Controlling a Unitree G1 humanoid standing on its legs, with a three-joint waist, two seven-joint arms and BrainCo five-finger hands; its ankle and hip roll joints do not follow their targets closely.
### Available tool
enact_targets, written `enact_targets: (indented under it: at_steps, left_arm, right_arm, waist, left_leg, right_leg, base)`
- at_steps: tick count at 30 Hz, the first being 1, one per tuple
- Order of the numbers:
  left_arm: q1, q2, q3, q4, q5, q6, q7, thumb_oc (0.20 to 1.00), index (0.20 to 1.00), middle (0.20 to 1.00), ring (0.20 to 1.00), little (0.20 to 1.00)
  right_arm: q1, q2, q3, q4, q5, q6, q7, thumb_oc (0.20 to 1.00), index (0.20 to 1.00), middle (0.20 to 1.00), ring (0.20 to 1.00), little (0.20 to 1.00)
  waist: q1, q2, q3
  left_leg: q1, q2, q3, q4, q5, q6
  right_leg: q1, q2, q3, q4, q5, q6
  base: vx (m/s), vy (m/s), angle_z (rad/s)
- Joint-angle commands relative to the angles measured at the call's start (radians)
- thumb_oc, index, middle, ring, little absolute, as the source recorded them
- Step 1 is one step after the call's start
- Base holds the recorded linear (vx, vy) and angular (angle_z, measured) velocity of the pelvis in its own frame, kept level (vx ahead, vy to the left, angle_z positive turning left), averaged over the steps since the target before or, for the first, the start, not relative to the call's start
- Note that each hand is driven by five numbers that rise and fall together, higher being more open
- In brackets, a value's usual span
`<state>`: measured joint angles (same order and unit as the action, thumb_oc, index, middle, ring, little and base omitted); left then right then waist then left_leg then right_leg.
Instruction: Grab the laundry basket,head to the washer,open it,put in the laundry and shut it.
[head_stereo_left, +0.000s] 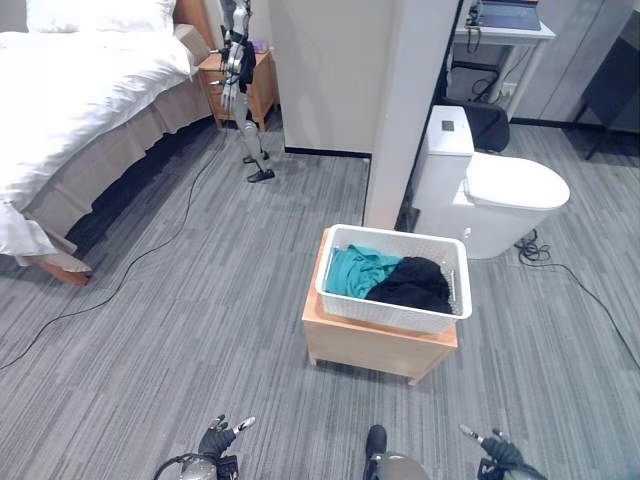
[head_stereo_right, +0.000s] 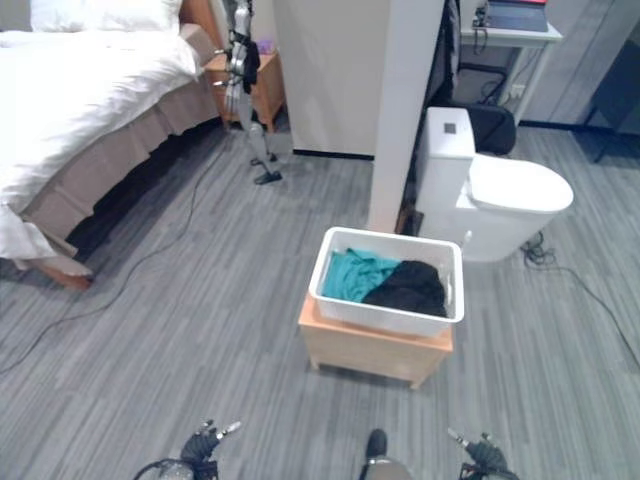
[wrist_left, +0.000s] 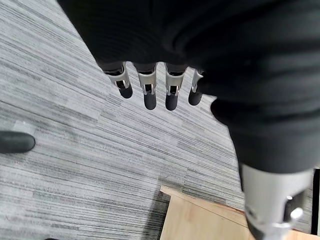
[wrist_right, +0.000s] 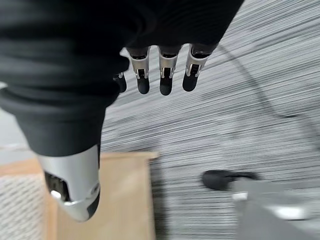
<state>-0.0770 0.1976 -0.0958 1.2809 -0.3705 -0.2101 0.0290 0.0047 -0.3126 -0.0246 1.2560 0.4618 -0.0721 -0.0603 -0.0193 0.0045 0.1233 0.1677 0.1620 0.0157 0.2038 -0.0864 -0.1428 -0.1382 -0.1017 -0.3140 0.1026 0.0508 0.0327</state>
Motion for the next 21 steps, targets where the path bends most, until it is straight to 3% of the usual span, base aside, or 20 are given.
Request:
enact_targets:
  at_steps: [1,2,4,7,9,11,14,17,19,21]
  left_arm:
    - [-0.013,0.066,0.006,-0.025,-0.050,-0.019,0.011,1.000,1.000,1.000,1.000,1.000]
    - [-0.015,0.067,0.012,-0.024,-0.060,-0.019,0.014,1.000,1.000,1.000,1.000,1.000]
    - [-0.018,0.067,0.022,-0.029,-0.080,-0.023,0.026,1.000,1.000,1.000,1.000,1.000]
    - [-0.020,0.063,0.022,-0.060,-0.106,-0.035,0.043,1.000,1.000,1.000,1.000,1.000]
    - [-0.029,0.066,0.017,-0.091,-0.124,-0.045,0.055,1.000,1.000,1.000,1.000,1.000]
    - [-0.039,0.076,-0.002,-0.148,-0.121,-0.042,0.080,1.000,1.000,1.000,1.000,1.000]
    - [-0.028,0.081,-0.014,-0.254,-0.128,-0.037,0.105,1.000,1.000,1.000,1.000,1.000]
    - [0.000,0.101,-0.013,-0.392,-0.122,-0.038,0.128,1.000,1.000,1.000,1.000,1.000]
    - [0.052,0.126,0.033,-0.559,-0.127,-0.029,0.152,1.000,1.000,1.000,1.000,1.000]
    - [0.071,0.131,0.054,-0.613,-0.130,-0.026,0.156,1.000,1.000,1.000,1.000,1.000]
  right_arm:
    - [-0.010,0.022,0.020,0.030,0.080,-0.029,0.018,1.000,1.000,1.000,1.000,1.000]
    - [-0.010,0.021,0.026,0.025,0.086,-0.032,0.017,1.000,1.000,1.000,1.000,1.000]
    - [-0.010,0.021,0.047,-0.001,0.074,-0.034,0.010,1.000,1.000,1.000,1.000,1.000]
    - [-0.003,0.005,0.056,-0.065,0.066,-0.046,-0.001,1.000,1.000,1.000,1.000,1.000]
    - [-0.003,-0.006,0.046,-0.094,0.068,-0.051,-0.014,1.000,1.000,1.000,1.000,1.000]
    - [-0.017,-0.023,0.008,-0.089,0.099,-0.055,-0.044,1.000,1.000,1.000,1.000,1.000]
    - [-0.035,-0.048,-0.092,-0.087,0.170,-0.067,-0.100,1.000,1.000,1.000,1.000,1.000]
    - [-0.030,-0.063,-0.188,-0.092,0.245,-0.083,-0.142,1.000,1.000,1.000,1.000,1.000]
    - [-0.025,-0.084,-0.276,-0.154,0.295,-0.096,-0.202,1.000,1.000,1.000,1.000,1.000]
    - [-0.018,-0.086,-0.287,-0.188,0.280,-0.091,-0.214,1.000,1.000,1.000,1.000,1.000]
  waist:
    - [0.022,-0.056,0.018]
    - [0.027,-0.063,0.027]
    - [0.034,-0.076,0.035]
    - [0.046,-0.075,0.035]
    - [0.049,-0.067,0.027]
    - [0.063,-0.052,0.027]
    - [0.067,-0.020,0.016]
    - [0.069,-0.015,-0.003]
    - [0.078,-0.007,-0.024]
    - [0.083,-0.003,-0.030]
  left_leg:
    - [-0.186,-0.005,-0.011,0.374,0.112,0.059]
    - [-0.231,-0.003,-0.022,0.465,0.130,0.066]
    - [-0.284,0.025,0.001,0.460,0.151,0.079]
    - [-0.307,0.017,0.026,0.254,0.089,0.078]
    - [-0.317,0.017,0.029,0.043,0.101,0.060]
    - [-0.347,-0.010,0.016,-0.077,0.154,0.051]
    - [-0.318,-0.029,-0.004,-0.127,0.150,0.053]
    - [-0.296,-0.053,-0.010,-0.129,0.131,0.060]
    - [-0.256,-0.063,0.044,-0.157,0.109,0.080]
    - [-0.239,-0.066,0.063,-0.174,0.106,0.086]
  right_leg:
    - [0.077,-0.027,0.090,-0.083,-0.004,0.037]
    - [0.096,-0.013,0.097,-0.092,-0.018,0.020]
    - [0.129,-0.001,0.099,-0.104,-0.045,0.002]
    - [0.165,-0.002,0.109,-0.121,-0.067,0.018]
    - [0.176,-0.007,0.104,-0.123,-0.082,0.031]
    - [0.209,0.002,0.106,-0.127,-0.099,0.033]
    - [0.228,0.011,0.127,-0.100,-0.128,0.038]
    - [0.237,-0.008,0.132,-0.098,-0.121,0.051]
    - [0.236,-0.042,0.127,-0.100,-0.103,0.083]
    - [0.234,-0.051,0.129,-0.102,-0.097,0.091]
  base:
    - [0.11,-0.345,0.11]
    - [0.17,-0.442,0.00]
    - [0.16,-0.188,-0.02]
    - [0.20,0.023,-0.05]
    - [0.19,0.121,0.10]
    - [0.20,0.132,-0.08]
    - [0.21,0.165,-0.24]
    - [0.19,0.130,-0.56]
    - [0.16,0.159,-0.25]
    - [0.10,0.107,-0.49]
